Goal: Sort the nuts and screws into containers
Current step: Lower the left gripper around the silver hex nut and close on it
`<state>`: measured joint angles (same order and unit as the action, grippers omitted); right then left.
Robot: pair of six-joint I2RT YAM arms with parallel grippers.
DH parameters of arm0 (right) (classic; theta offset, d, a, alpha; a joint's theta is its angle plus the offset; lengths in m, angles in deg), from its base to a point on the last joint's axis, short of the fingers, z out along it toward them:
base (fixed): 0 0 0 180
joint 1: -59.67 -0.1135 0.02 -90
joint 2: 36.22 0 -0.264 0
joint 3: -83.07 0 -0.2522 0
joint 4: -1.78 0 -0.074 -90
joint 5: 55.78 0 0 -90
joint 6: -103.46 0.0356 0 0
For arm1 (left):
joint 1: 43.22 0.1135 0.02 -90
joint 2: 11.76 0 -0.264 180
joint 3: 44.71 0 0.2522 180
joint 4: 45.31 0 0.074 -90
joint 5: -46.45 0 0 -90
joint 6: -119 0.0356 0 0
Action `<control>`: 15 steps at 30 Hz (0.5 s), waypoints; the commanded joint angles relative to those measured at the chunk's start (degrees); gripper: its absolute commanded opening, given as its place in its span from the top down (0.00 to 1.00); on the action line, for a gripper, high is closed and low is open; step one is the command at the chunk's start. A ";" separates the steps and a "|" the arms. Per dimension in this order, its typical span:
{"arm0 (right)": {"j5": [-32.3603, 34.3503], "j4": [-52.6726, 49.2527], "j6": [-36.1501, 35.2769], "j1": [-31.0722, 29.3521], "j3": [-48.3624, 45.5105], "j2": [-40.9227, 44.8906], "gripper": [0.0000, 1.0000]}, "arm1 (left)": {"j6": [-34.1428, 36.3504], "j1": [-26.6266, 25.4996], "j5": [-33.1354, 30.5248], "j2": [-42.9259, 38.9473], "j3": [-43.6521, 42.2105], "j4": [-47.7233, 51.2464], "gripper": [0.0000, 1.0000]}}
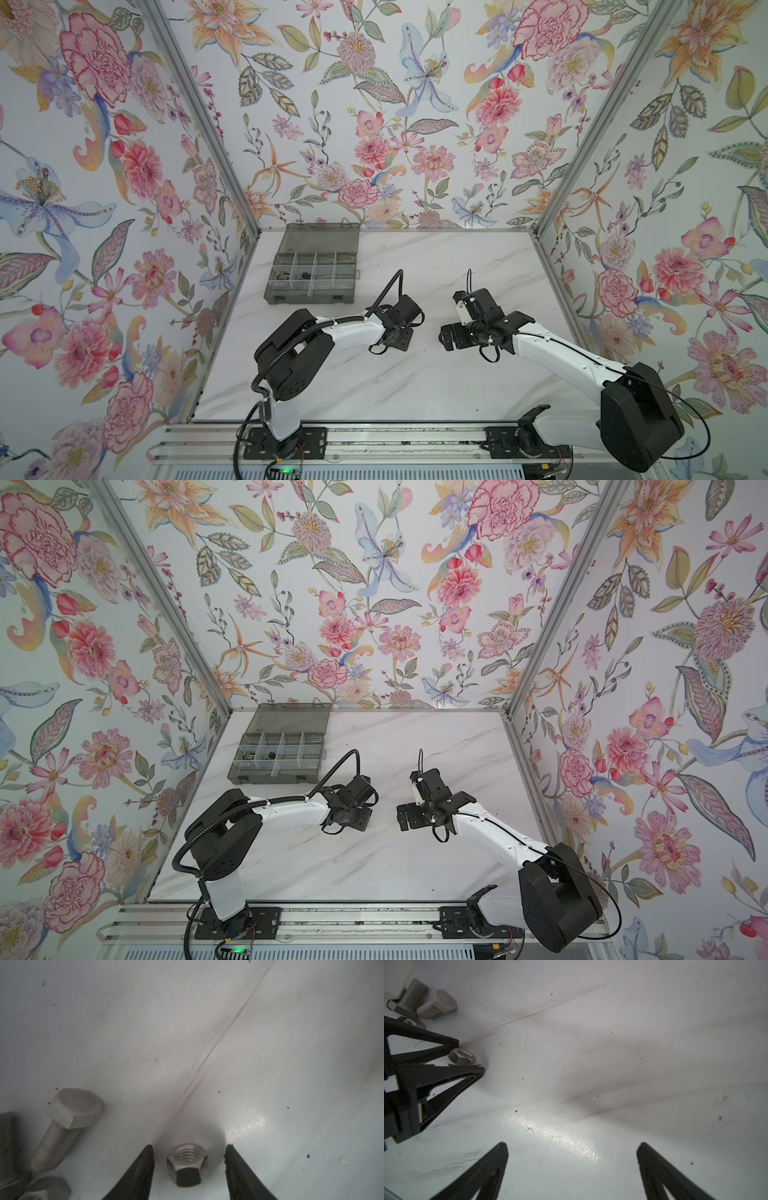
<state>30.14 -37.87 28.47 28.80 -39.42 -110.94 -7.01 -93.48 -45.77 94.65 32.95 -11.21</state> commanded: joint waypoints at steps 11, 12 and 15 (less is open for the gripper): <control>0.23 -0.10 -0.26 0.42 -0.94 0.94 0.01 | 0.66 -0.54 -1.52 1.68 0.96 2.31 0.55; 0.30 -0.12 -0.24 0.44 -0.95 1.06 0.01 | 0.65 -0.58 -1.54 1.78 0.92 2.33 0.56; 0.32 -0.12 -0.24 0.40 -1.04 1.24 0.01 | 0.65 -0.56 -1.46 1.74 0.96 2.27 0.59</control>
<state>30.16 -37.81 28.47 29.02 -39.75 -110.85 -6.55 -93.48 -47.02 94.87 32.99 -10.97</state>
